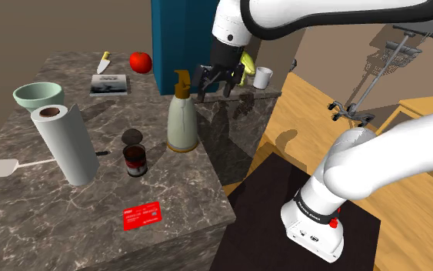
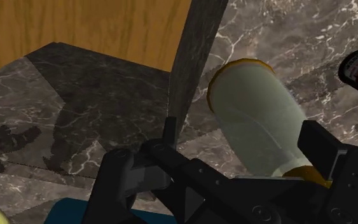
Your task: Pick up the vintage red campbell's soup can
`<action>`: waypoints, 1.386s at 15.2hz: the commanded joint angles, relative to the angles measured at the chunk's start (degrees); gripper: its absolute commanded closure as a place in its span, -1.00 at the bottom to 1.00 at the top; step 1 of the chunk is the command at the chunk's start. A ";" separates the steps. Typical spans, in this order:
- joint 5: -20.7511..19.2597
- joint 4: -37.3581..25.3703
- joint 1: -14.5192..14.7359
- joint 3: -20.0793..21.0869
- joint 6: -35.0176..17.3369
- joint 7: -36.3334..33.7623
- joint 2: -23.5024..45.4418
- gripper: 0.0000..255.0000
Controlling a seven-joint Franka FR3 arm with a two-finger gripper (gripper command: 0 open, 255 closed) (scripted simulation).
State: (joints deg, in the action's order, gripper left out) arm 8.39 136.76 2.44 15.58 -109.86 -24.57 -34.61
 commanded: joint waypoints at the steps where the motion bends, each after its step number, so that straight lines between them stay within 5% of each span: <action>1: 0.41 -1.18 0.28 3.14 -1.72 -4.01 2.67 -1.00; 9: -2.82 -8.03 -0.72 14.56 -8.29 -19.38 16.46 -1.00; 18: -18.60 -22.33 -0.10 24.25 -10.58 -41.46 38.89 -1.00; 21: -19.25 -21.44 0.31 23.88 -11.96 -42.02 39.58 -1.00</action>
State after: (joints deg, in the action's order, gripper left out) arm -10.12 115.45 2.58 39.45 -121.42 -65.85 4.08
